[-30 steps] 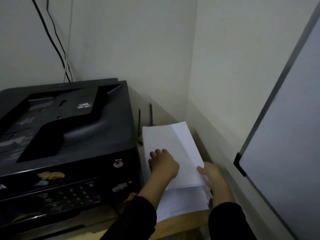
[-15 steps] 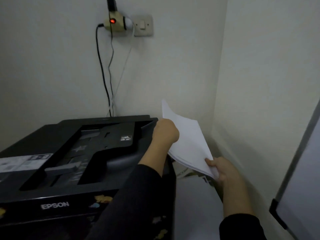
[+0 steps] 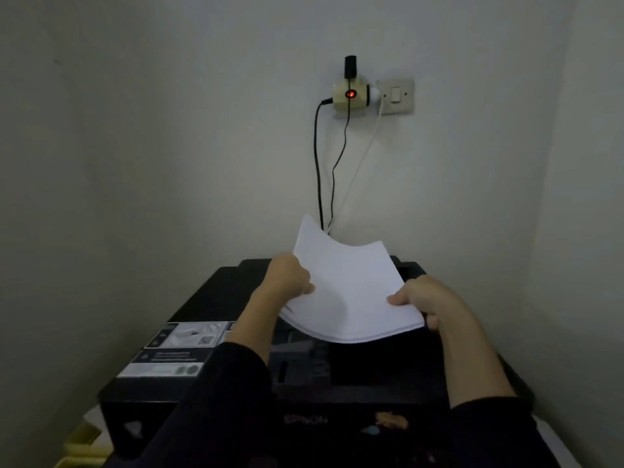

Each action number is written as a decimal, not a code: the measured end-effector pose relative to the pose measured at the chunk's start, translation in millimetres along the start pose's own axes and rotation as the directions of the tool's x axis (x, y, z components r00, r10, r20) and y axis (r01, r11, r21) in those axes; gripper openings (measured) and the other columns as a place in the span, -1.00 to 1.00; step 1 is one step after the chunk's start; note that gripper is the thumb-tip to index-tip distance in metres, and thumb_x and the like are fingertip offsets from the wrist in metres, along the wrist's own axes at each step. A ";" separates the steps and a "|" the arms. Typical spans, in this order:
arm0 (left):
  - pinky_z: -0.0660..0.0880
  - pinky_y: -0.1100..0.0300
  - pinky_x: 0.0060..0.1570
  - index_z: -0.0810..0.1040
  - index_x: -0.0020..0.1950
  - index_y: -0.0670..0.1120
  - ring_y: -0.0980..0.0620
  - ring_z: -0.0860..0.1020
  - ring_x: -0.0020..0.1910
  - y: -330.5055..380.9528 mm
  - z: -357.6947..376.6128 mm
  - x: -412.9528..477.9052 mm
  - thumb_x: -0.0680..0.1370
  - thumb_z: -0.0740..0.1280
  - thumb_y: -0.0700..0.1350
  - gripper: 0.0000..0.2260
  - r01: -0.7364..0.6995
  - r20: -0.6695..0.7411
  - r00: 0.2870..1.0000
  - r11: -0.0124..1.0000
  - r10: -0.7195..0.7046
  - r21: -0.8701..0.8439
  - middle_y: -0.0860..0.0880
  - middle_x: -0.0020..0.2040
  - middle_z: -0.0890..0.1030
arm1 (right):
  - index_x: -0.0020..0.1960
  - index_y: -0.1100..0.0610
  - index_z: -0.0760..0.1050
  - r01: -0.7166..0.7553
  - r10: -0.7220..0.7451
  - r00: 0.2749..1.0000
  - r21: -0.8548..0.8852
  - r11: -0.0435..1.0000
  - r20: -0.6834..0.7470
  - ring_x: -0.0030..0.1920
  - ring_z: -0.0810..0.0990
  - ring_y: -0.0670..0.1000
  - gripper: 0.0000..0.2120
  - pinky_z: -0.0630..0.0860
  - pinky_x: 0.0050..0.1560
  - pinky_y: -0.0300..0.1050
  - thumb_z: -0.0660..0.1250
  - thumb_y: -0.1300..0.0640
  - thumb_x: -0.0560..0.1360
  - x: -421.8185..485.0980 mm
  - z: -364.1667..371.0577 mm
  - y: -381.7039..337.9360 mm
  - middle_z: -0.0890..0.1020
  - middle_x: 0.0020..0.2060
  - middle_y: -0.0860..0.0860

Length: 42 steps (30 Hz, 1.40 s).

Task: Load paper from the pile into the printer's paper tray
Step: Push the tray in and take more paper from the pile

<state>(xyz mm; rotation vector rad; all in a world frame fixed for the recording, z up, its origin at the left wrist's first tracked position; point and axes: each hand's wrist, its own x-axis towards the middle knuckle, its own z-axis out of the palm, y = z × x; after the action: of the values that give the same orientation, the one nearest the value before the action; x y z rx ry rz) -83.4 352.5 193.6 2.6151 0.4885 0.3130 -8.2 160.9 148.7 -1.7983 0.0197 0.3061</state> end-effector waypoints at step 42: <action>0.27 0.20 -0.17 0.24 -0.09 -0.13 -0.01 0.39 -0.11 -166.9 -58.0 56.1 0.64 0.13 -0.20 -0.87 -0.296 -0.521 0.852 0.778 -0.047 -0.554 -0.04 -0.18 0.39 | 0.33 0.33 0.37 0.557 -0.495 0.773 0.051 0.829 -0.397 0.22 0.49 0.12 -0.66 0.31 0.18 -0.20 0.21 0.25 0.59 2.8 225.3 -59.9 0.53 0.22 0.20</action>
<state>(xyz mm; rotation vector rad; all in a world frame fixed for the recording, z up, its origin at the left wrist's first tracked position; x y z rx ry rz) -97.2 536.1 172.1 1.8879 0.2916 1.0481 -39.3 391.8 156.5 -1.5918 -0.1920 -0.4358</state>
